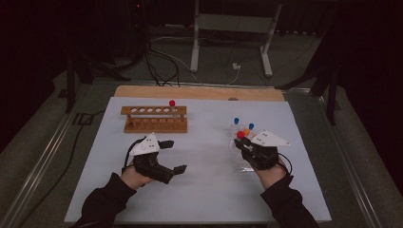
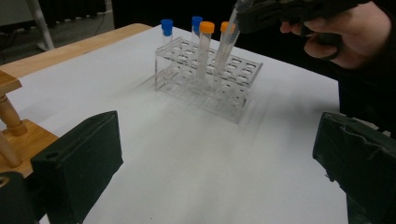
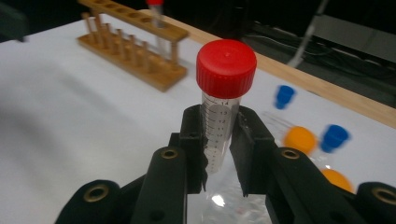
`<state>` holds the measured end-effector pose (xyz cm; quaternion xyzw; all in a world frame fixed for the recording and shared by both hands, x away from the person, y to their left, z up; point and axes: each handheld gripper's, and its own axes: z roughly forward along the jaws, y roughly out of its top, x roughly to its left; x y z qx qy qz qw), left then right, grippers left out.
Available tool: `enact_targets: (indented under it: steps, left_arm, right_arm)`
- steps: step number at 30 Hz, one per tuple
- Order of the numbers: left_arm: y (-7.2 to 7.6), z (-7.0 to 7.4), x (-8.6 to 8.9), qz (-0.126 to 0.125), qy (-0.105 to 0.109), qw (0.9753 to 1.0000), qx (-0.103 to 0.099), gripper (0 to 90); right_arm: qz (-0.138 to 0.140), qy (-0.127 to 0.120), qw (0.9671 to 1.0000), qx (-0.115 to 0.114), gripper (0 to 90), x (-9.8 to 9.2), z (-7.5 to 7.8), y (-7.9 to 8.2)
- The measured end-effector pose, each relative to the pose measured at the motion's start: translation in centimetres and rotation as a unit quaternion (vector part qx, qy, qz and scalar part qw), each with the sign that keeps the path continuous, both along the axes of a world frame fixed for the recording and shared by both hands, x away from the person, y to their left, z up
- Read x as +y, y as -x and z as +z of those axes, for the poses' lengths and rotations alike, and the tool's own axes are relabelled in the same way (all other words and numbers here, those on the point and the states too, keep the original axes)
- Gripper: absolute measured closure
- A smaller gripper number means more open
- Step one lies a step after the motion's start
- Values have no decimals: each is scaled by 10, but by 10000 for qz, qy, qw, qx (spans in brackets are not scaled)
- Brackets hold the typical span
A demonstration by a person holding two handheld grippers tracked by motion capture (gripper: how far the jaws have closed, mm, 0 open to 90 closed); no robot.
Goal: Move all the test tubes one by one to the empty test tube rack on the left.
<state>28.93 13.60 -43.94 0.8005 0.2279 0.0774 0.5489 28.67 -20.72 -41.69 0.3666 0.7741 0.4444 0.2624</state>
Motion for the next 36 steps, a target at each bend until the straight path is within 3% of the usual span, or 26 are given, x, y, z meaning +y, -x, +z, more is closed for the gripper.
enact_targets:
  steps: [9, 21, 29, 36]
  left_arm:
    - [5, 6, -7, -94, 47, 9999, 29, 23]
    - [15, 14, -19, -347, 112, 9993, -94, 70]
    - [17, 11, -25, -428, 109, 9987, -239, 218]
    - [16, 7, -32, -491, 23, 9984, -264, 398]
  right_arm:
    - [709, -44, 9972, 248, 747, 28, -6, 14]
    - [1383, 127, 9884, 608, 747, 62, -25, 26]
    - [1635, 153, 9841, 679, 748, 75, -27, 31]
    - [1697, 160, 9828, 713, 747, 80, -27, 33]
